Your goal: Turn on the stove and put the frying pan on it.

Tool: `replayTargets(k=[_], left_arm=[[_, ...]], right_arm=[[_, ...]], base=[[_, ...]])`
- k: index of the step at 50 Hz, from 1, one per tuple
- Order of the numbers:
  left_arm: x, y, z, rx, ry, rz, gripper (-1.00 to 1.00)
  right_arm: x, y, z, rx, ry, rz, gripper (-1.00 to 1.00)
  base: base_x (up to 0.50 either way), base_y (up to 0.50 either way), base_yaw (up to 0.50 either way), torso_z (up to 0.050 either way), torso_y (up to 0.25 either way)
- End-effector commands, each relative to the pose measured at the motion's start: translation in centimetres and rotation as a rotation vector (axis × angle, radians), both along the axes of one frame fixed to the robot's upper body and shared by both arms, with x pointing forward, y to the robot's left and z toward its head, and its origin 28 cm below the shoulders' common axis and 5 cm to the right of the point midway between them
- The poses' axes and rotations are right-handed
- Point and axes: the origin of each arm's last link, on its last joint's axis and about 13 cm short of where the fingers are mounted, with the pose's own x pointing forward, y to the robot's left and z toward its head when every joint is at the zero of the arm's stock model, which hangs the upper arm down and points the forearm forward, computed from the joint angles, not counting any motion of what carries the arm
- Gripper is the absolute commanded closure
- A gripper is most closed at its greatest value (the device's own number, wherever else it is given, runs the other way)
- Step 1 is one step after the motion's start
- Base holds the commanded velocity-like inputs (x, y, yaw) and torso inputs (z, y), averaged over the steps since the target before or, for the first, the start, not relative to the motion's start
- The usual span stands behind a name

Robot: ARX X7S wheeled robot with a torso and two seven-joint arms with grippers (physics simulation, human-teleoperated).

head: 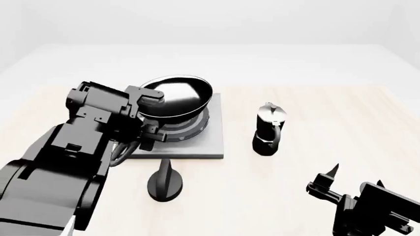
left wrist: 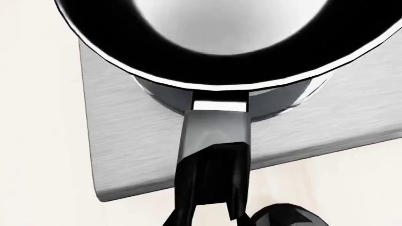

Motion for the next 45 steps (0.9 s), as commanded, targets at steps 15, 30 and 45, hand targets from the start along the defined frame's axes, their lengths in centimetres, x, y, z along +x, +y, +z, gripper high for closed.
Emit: replayTargets(k=[15, 30, 45], left_arm=[[-0.3, -1.4, -0.3, 0.04, 0.04, 0.006, 1.0], [-0.4, -1.1, -0.4, 0.057, 0.065, 0.014, -1.0], [-0.2, -0.7, 0.9, 0.052, 0.047, -0.009, -1.0]], right_arm=[[0.0, 0.0, 0.0, 0.003, -0.005, -0.002, -1.0], [-0.1, 0.0, 0.1, 0.005, -0.007, -0.002, -1.0], [-0.1, 0.0, 0.0, 0.005, -0.007, 0.0, -1.0]], base=[[0.0, 0.0, 0.0, 0.0, 0.001], [0.0, 0.0, 0.0, 0.001, 0.001], [0.0, 0.0, 0.0, 0.0, 0.0]])
